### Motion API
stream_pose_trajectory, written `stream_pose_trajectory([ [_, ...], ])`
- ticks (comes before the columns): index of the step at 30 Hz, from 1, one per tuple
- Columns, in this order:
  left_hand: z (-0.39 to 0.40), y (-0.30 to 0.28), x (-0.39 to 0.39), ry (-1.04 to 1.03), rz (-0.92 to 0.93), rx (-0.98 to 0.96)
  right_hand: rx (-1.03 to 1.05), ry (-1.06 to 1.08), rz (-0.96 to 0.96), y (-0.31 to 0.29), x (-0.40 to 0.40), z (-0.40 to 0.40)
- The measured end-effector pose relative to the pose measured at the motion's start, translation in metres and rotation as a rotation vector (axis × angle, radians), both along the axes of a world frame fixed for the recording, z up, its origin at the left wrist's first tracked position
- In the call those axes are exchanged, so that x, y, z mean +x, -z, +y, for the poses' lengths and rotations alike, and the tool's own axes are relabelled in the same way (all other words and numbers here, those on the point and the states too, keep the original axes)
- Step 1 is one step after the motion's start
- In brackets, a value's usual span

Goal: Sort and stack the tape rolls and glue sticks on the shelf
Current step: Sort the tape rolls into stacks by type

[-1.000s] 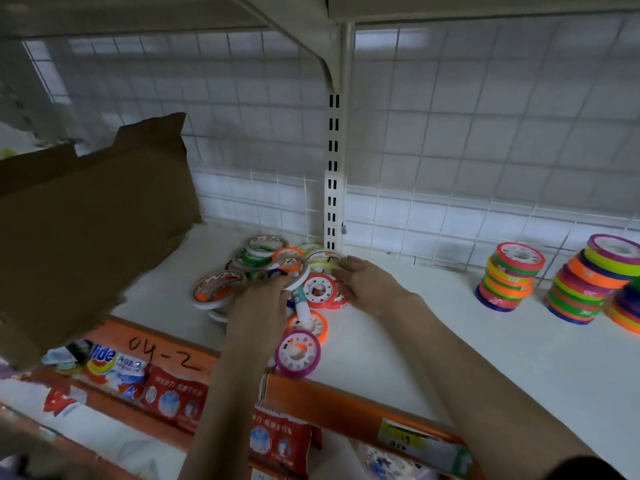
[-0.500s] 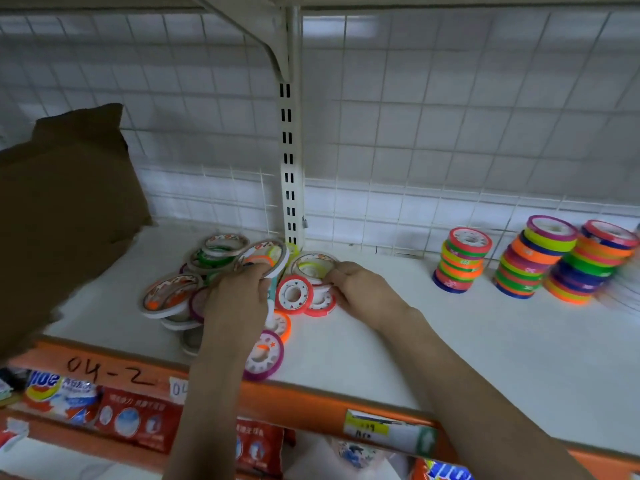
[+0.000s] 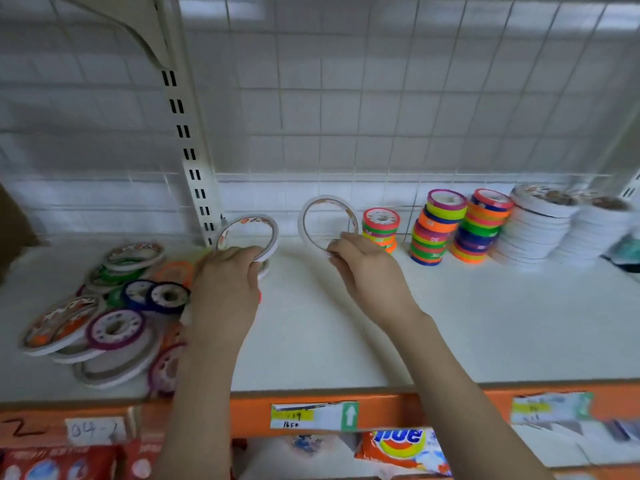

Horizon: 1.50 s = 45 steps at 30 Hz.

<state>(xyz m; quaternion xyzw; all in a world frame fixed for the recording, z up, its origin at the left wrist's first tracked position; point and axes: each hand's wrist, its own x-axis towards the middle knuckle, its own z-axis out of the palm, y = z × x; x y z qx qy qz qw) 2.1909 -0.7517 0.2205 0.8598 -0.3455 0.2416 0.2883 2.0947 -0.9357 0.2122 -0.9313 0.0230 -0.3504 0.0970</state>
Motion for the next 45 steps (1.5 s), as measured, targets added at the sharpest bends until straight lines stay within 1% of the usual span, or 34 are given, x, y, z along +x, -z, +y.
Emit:
stream_pose_trajectory([
  [4,-0.037,-0.004,-0.021,0.108,-0.040,-0.014,-0.006,0.098,-0.062,-0.012,-0.038,-0.032],
  [11,-0.119,-0.016,-0.074,0.202,-0.123,-0.008,0.033,0.266,-0.197,-0.018,-0.116,-0.107],
  [15,-0.172,-0.022,-0.104,0.228,-0.125,0.000,0.049,0.309,-0.192,-0.023,-0.157,-0.154],
  [21,-0.242,-0.023,-0.147,0.303,-0.113,-0.067,0.047,0.364,-0.178,-0.020,-0.205,-0.224],
  [26,-0.282,-0.014,-0.177,0.275,-0.121,-0.093,0.033,0.369,-0.192,-0.016,-0.236,-0.277],
  [30,-0.302,-0.003,-0.193,0.234,-0.103,-0.068,0.009,0.392,-0.231,-0.023,-0.247,-0.314],
  [34,-0.311,0.000,-0.204,0.200,-0.095,-0.064,0.001,0.367,-0.202,-0.035,-0.244,-0.344],
  [41,-0.309,-0.002,-0.215,0.119,-0.131,-0.056,0.014,0.391,-0.006,-0.044,-0.220,-0.381],
  [45,-0.305,-0.003,-0.220,0.060,-0.125,-0.035,0.024,0.379,0.024,-0.044,-0.216,-0.385],
])
